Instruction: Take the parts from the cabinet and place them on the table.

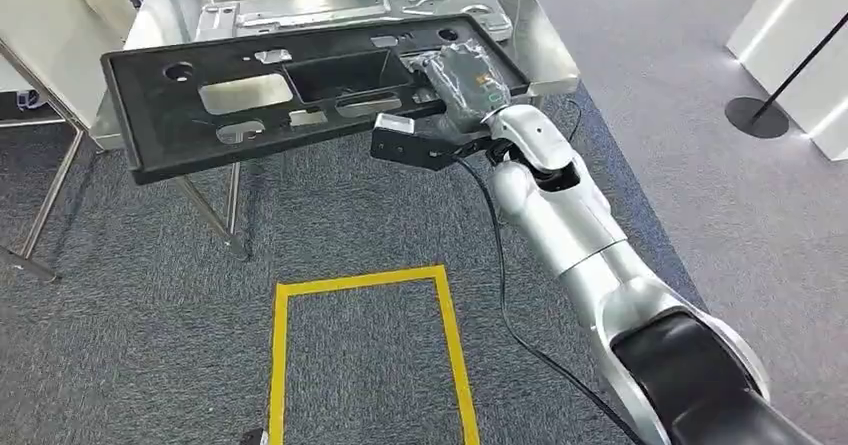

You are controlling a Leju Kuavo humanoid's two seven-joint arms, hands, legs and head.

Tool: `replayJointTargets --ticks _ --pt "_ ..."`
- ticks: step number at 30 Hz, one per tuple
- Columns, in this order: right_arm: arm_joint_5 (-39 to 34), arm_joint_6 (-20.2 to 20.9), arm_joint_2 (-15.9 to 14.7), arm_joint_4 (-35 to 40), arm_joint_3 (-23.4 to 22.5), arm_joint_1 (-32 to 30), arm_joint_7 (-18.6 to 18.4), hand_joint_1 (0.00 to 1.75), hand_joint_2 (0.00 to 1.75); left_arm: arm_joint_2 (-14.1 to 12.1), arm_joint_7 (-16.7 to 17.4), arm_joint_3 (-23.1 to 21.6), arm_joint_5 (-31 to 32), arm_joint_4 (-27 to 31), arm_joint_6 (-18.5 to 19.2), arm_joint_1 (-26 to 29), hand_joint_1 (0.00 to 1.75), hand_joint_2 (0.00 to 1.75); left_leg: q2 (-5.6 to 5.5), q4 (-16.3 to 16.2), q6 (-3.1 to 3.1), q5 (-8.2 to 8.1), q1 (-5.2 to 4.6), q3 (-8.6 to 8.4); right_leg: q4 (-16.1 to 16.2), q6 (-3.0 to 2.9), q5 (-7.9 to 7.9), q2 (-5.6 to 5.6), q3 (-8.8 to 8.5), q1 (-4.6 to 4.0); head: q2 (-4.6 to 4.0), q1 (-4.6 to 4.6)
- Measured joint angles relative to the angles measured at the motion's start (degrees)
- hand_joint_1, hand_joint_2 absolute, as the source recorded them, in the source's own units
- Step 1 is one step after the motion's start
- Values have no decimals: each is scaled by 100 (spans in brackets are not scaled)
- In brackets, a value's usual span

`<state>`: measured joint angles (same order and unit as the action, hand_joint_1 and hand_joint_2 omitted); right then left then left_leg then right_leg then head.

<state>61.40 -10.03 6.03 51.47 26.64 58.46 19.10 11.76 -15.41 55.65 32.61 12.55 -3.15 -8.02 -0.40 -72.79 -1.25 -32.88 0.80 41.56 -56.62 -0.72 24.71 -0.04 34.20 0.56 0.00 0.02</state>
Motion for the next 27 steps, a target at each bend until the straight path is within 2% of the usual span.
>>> replayJointTargets --ticks 1,2,3,5,6,7,10,11,12,13,15,16,17,18,19,21,22,25,26,27 --pt "2 2 0 -2 0 -14 0 175 175 0 0 0 0 0 0 5 0 175 1 -327 -12 -73 0 169 -4 -1 2 1 0 -1 0 -4" --pt "2 4 0 -2 0 -28 0 175 175 0 0 0 0 0 0 9 0 175 2 -364 -16 1 2 215 -14 -2 11 3 -4 -1 0 -2" --pt "0 4 0 -2 0 -31 0 175 175 0 -2 0 0 0 0 10 0 175 4 -129 -17 187 7 114 -26 0 24 7 -10 1 0 -4" --pt "0 11 0 6 0 -28 -2 175 175 -7 -17 0 -2 0 0 10 0 175 11 925 5 738 20 -392 -72 35 76 20 -38 4 0 -2" --pt "0 13 2 9 0 -27 0 175 175 -7 -22 0 -2 0 0 10 0 175 18 1342 29 811 22 -575 -97 65 108 20 -42 3 2 -2" --pt "0 18 0 9 0 -16 0 175 175 -7 -24 0 -4 0 0 9 0 175 11 1439 60 749 -15 -650 -133 94 123 36 -19 -39 0 -7" --pt "0 35 2 9 4 -21 0 175 175 -7 -28 0 -11 0 -2 15 0 175 -10 1408 155 745 -32 -623 -94 170 112 23 -19 -27 2 6" --pt "0 50 7 11 4 -10 0 175 175 -7 -28 2 -22 0 -2 18 0 175 -7 1463 208 773 -5 -645 -101 211 130 25 -24 -28 2 -7" --pt "-2 63 9 11 2 5 -2 175 175 -7 -39 2 -22 0 -2 22 0 175 -6 1490 229 785 12 -672 -206 240 212 20 14 -5 0 17" --pt "-4 77 9 11 4 34 0 175 175 -4 -53 2 -24 0 -2 17 0 175 0 1496 265 781 13 -674 -489 267 383 19 157 -5 2 37" --pt "-18 85 9 9 4 52 -2 175 175 -4 -77 2 -22 0 -4 12 0 175 3 1491 286 769 11 -679 -1459 312 799 18 639 12 0 35" --pt "-24 94 7 4 4 49 0 175 175 -4 -81 2 -22 0 -24 15 0 175 3 1488 294 761 11 -682 -1875 325 908 18 872 19 2 35" --pt "-24 96 7 -9 4 47 0 175 175 -4 -85 2 -22 0 -35 21 0 175 0 1484 291 754 11 -689 -2014 328 870 17 987 23 2 37" --pt "-28 92 4 -20 2 47 -7 175 175 -4 -90 2 -20 0 -37 22 0 175 -7 1480 291 736 11 -706 -1837 322 688 17 940 28 2 37" --pt "-33 85 4 -20 2 54 -7 175 175 -2 -90 2 -17 0 -37 20 0 175 -15 1474 279 715 11 -730 -1410 303 405 17 753 27 0 37" --pt "-44 83 4 -20 2 77 -4 175 175 7 -87 2 -13 0 -37 16 0 175 -28 1460 243 661 11 -780 -346 240 -132 12 281 16 0 35" --pt "-50 79 4 -26 0 91 -4 175 175 20 -87 2 -11 0 -37 16 0 175 -30 1444 203 637 -26 -772 -183 199 -61 12 184 -30 0 30" --pt "-52 77 -4 -28 2 90 -2 175 175 20 -83 0 -4 0 -37 3 0 175 -25 1494 115 629 -6 -795 -133 121 -38 26 195 -54 0 35" --pt "-52 72 -4 -24 0 93 -20 175 175 20 -81 0 -2 0 -37 -5 0 175 -26 1506 72 615 -33 -823 -87 85 -49 28 167 -14 2 24" --pt "-52 70 -2 -22 0 91 -20 175 175 15 -81 0 0 0 -37 -6 0 175 -16 1478 50 558 -10 -827 -33 61 -57 23 98 22 2 37"
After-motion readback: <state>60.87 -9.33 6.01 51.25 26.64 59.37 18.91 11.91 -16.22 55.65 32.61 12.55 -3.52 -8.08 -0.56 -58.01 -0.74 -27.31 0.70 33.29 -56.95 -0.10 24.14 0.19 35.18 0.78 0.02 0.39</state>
